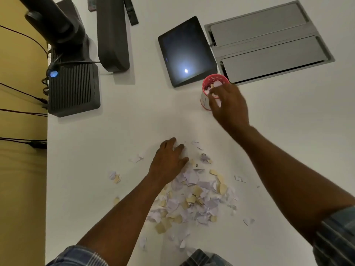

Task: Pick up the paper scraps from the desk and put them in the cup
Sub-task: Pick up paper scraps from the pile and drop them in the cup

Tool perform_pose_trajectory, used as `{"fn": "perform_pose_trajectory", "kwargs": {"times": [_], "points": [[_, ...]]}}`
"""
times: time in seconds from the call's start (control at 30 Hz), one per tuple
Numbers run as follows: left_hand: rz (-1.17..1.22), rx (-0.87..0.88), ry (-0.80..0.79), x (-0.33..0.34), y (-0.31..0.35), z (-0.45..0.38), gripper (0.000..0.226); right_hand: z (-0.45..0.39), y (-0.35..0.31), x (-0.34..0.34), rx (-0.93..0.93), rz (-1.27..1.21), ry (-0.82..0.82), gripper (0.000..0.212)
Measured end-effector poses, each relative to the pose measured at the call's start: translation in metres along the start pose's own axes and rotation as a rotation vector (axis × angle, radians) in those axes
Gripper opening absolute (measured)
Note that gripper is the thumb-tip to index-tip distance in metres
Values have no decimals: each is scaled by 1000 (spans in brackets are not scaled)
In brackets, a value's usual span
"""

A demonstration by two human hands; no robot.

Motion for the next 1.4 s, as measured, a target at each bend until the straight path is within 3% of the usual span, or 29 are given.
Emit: {"fn": "perform_pose_trajectory", "kwargs": {"times": [0.1,0.2,0.3,0.37,0.6,0.77,1.0,1.2,1.4], "points": [[39,36,-21,6,4,7,41,50,-6,36,46,-62,-326,24],[103,-41,-43,6,-2,12,36,104,-7,72,95,-1,-702,45],[70,12,-16,3,3,18,32,140,-11,88,111,91,-873,73],[55,62,8,-2,6,24,32,152,-16,93,90,125,-896,78],[69,27,-42,1,-4,47,33,165,-38,89,-123,234,-798,33],[112,24,4,1,-6,59,26,163,-45,84,-151,223,-742,26],[263,-55,179,-26,-15,56,19,146,-30,70,58,-35,-579,24],[369,-23,311,-62,-12,44,9,95,-21,24,221,-300,-263,21],[425,-49,324,-71,-8,24,12,16,3,-13,293,-236,-30,14]]}}
Point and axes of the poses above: each hand's wrist, its own z-axis away from the middle knuckle, its own x-axis out of the palm, y = z × x, the point moved 9 cm from there along -z, towards the middle knuckle
